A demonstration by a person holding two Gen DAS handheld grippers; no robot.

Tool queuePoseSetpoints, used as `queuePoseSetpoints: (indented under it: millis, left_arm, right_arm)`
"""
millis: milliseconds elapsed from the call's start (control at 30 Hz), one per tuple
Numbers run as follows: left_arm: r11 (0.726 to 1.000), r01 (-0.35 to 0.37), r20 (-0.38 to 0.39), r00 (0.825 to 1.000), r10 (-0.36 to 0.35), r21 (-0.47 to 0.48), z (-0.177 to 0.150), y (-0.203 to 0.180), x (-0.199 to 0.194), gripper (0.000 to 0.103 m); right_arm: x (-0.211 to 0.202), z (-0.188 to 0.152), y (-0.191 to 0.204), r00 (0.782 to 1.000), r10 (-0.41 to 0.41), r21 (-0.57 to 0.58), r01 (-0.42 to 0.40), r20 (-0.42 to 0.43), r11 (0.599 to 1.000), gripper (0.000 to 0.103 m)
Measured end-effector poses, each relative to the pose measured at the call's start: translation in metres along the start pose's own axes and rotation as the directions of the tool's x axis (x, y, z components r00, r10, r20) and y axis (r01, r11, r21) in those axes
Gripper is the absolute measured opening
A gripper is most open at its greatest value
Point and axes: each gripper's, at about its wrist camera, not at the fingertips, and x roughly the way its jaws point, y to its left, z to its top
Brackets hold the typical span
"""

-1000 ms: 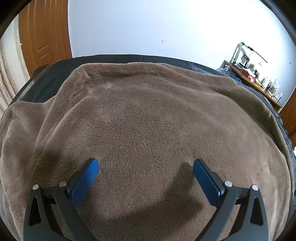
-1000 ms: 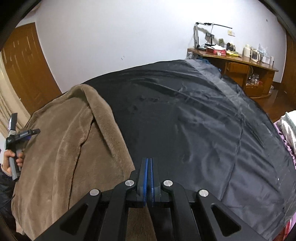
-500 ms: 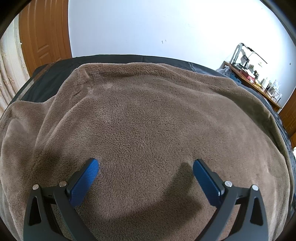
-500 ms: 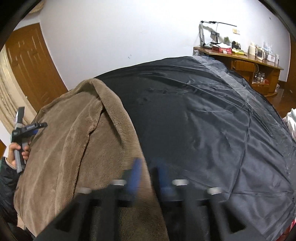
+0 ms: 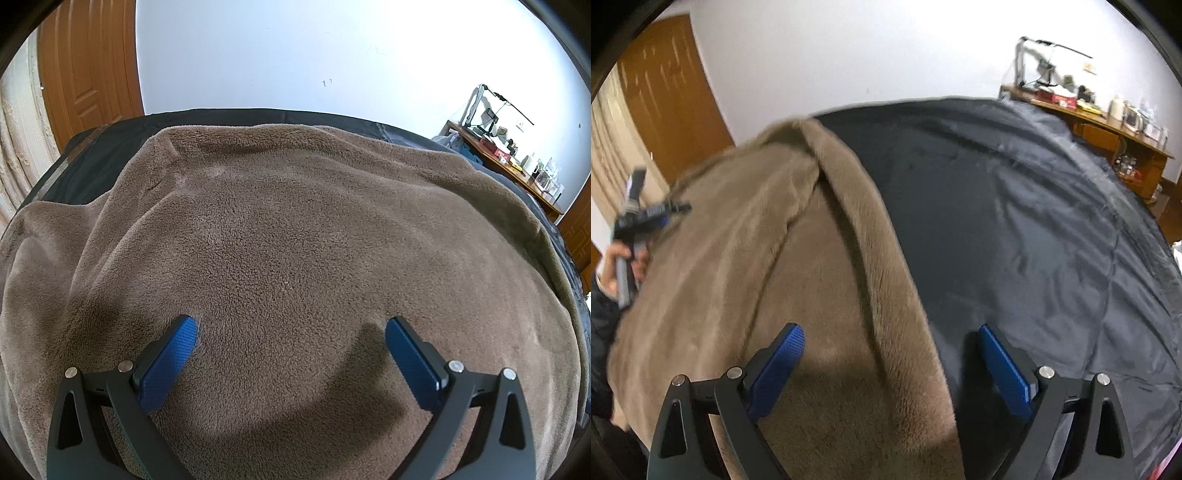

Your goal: Fold clothes

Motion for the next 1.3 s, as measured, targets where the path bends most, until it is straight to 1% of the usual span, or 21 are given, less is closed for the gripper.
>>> queuePoseSetpoints:
  millis: [100,167,233,267,300,333,400,433,500,567,600,667,800,867,900,967,1067,1167,1200,1233,1300]
  left_arm:
    - [1.000,0.000,0.001,1.000,0.000,-0.001,-0.001,0.000,0.000,0.102]
    - [1.000,0.000,0.000,1.000,0.000,0.000,-0.001,0.000,0.000,0.102]
    - [1.000,-0.001,0.000,1.000,0.001,0.000,-0.001,0.000,0.000,0.102]
    - [1.000,-0.001,0.000,1.000,0.001,0.000,0.000,-0.001,0.000,0.102]
    - [1.000,-0.001,0.001,1.000,0.001,0.000,0.000,-0.001,0.000,0.102]
    - [1.000,-0.001,0.001,1.000,0.001,0.001,0.000,-0.001,0.000,0.102]
    - [1.000,0.000,0.001,1.000,0.000,0.001,0.000,-0.001,0.000,0.102]
    - [1.000,-0.001,0.001,1.000,0.001,0.001,0.000,-0.001,0.000,0.102]
    - [1.000,-0.001,0.001,1.000,0.001,0.000,0.000,-0.001,0.001,0.102]
    - [1.000,-0.002,0.001,1.000,0.002,0.001,0.000,-0.001,0.001,0.102]
    - [1.000,-0.002,0.001,1.000,0.002,0.001,0.000,-0.001,0.001,0.102]
    - [1.000,-0.002,0.001,1.000,0.002,0.002,0.000,-0.002,0.001,0.102]
    - [1.000,-0.002,0.001,1.000,0.002,0.002,0.001,-0.002,0.001,0.102]
    - [1.000,-0.003,0.001,1.000,0.003,0.003,0.000,-0.002,0.001,0.102]
    - [1.000,-0.004,0.001,1.000,0.004,0.003,0.000,-0.002,0.001,0.102]
    - [1.000,-0.005,0.001,1.000,0.005,0.004,0.000,-0.003,0.001,0.102]
    - [1.000,-0.007,0.000,1.000,0.007,0.006,0.001,-0.003,0.001,0.102]
    - [1.000,-0.009,-0.001,1.000,0.009,0.008,0.001,-0.004,0.002,0.102]
    - [1.000,-0.010,-0.001,1.000,0.010,0.007,0.001,-0.005,0.002,0.102]
    - [1.000,-0.011,-0.002,1.000,0.011,0.007,0.001,-0.005,0.002,0.102]
    - [1.000,-0.016,-0.003,1.000,0.016,0.010,0.001,-0.006,0.003,0.102]
  right_arm:
    - [0.003,0.001,0.011,0.999,-0.034,-0.062,0.034,-0.005,0.997,0.095]
    - [0.004,0.002,0.018,0.999,-0.043,-0.093,0.042,-0.007,0.995,0.084]
    - [0.003,0.004,0.023,0.999,-0.031,-0.113,0.029,-0.011,0.993,0.049]
    - [0.002,0.005,0.026,1.000,-0.016,-0.126,0.013,-0.020,0.992,0.043]
    - [0.001,0.005,0.029,1.000,-0.002,-0.139,-0.002,-0.029,0.990,0.031]
    - [0.000,0.006,0.031,0.999,0.009,-0.148,-0.015,-0.036,0.989,0.024]
    - [0.000,0.007,0.035,0.999,0.001,-0.159,-0.006,-0.037,0.987,0.020]
    - [-0.001,0.009,0.037,0.999,-0.028,-0.172,0.023,-0.028,0.985,0.017]
    - [-0.004,0.011,0.046,0.984,-0.176,-0.235,0.179,0.033,0.955,0.013]
    - [-0.007,0.015,0.054,0.940,-0.323,-0.291,0.341,0.108,0.894,0.012]
    - [-0.008,0.019,0.058,0.895,-0.414,-0.325,0.447,0.168,0.833,0.011]
    - [-0.008,0.029,0.063,0.781,-0.558,-0.361,0.624,0.280,0.693,0.011]
    - [-0.002,0.073,0.034,0.673,-0.664,-0.289,0.740,0.327,0.608,0.011]
    - [0.004,0.097,0.014,0.655,-0.689,-0.226,0.755,0.311,0.616,0.011]
    - [0.008,0.108,0.005,0.649,-0.699,-0.200,0.759,0.300,0.620,0.012]
    - [0.020,0.123,-0.008,0.655,-0.708,-0.179,0.754,0.265,0.632,0.012]
    - [0.045,0.137,-0.022,0.675,-0.712,-0.183,0.737,0.193,0.650,0.015]
    - [0.068,0.143,-0.029,0.716,-0.692,-0.192,0.695,0.095,0.693,0.040]
    - [0.070,0.141,-0.030,0.732,-0.677,-0.181,0.678,0.078,0.712,0.069]
    - [0.069,0.139,-0.030,0.744,-0.665,-0.167,0.665,0.069,0.727,0.081]
    - [0.053,0.133,-0.032,0.767,-0.635,-0.105,0.641,0.089,0.760,0.081]
